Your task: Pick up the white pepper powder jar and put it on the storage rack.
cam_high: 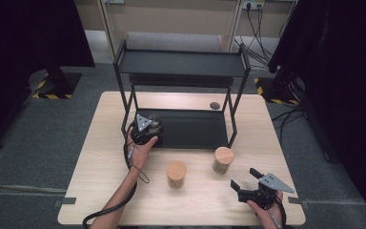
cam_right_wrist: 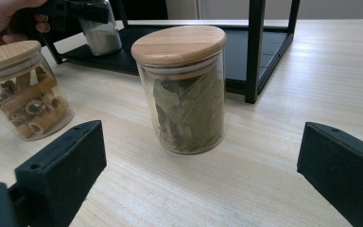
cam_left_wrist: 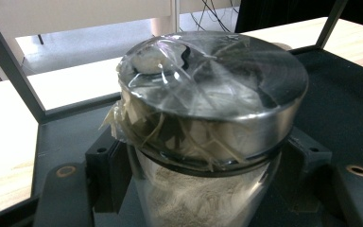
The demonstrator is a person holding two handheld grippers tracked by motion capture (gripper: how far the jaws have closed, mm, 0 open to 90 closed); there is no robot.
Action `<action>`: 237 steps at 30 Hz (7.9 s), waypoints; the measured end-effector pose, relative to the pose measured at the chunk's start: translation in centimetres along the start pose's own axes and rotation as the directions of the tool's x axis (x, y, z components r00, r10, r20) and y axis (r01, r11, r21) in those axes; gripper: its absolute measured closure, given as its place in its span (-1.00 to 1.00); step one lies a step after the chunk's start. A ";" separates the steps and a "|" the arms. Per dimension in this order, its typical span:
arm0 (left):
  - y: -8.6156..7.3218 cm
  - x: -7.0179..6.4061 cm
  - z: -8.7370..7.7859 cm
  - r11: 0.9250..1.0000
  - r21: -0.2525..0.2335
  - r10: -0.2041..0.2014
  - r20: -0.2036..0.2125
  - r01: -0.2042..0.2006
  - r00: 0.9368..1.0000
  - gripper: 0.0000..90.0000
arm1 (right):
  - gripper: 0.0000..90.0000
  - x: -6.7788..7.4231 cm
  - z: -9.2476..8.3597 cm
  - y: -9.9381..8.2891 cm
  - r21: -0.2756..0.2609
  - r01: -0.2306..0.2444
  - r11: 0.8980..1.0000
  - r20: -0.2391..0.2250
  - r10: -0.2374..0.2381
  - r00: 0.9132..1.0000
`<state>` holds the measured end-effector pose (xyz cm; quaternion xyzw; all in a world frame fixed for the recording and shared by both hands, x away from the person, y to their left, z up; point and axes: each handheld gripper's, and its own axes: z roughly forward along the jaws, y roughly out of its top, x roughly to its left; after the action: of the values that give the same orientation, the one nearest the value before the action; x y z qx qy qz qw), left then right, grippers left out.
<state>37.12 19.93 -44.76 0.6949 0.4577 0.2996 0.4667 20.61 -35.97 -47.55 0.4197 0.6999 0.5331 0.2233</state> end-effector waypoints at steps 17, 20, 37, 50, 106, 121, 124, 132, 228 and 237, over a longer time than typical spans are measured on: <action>-0.3 0.3 0.0 1.000 0.003 -0.002 0.000 0.002 1.000 -0.31 | -0.94 0.0 0.0 0.0 0.001 0.003 1.000 0.000 -0.003 1.000; -0.4 0.3 0.0 1.000 -0.001 -0.001 0.004 0.001 1.000 -0.32 | -0.94 0.1 0.0 0.0 0.000 0.004 1.000 0.001 -0.004 1.000; -0.7 0.2 -1.2 0.999 -0.001 -0.040 0.009 0.040 0.999 -0.83 | -0.94 0.1 0.0 0.0 0.001 0.006 1.000 0.002 -0.006 1.000; -0.9 -0.1 -1.7 0.999 -0.016 -0.047 0.015 0.047 0.999 -0.92 | -0.94 0.1 0.0 0.0 0.001 0.009 1.000 0.001 -0.009 1.000; -3.9 -0.8 -6.6 0.998 -0.067 -0.011 0.084 0.017 0.996 -0.91 | -0.94 0.1 0.0 0.0 0.002 0.010 1.000 0.002 -0.010 1.000; -4.8 -0.9 -7.1 0.998 -0.065 -0.011 0.091 0.017 0.996 -0.91 | -0.94 0.1 0.0 0.0 0.001 0.010 1.000 0.002 -0.010 1.000; -4.9 -1.0 -7.3 0.998 -0.065 -0.009 0.092 0.015 0.996 -0.91 | -0.94 0.1 0.0 0.0 0.002 0.010 1.000 0.002 -0.010 1.000; -5.2 -1.2 -7.6 0.998 -0.064 -0.002 0.097 0.008 0.995 -0.91 | -0.94 0.1 0.0 0.0 0.002 0.011 1.000 0.002 -0.011 1.000; -8.9 -2.3 -12.0 0.998 -0.062 0.014 0.119 -0.006 0.993 -0.92 | -0.94 0.1 0.0 0.0 0.002 0.008 1.000 0.002 -0.008 1.000; -9.0 -2.3 -12.1 0.998 -0.063 0.014 0.118 -0.007 0.993 -0.92 | -0.94 0.0 -0.1 -0.1 -0.004 0.004 1.000 -0.008 -0.004 1.000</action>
<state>22.80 23.60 -48.40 0.6988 0.4161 0.2746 0.5129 20.48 -35.99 -47.62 0.4157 0.7005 0.5358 0.2222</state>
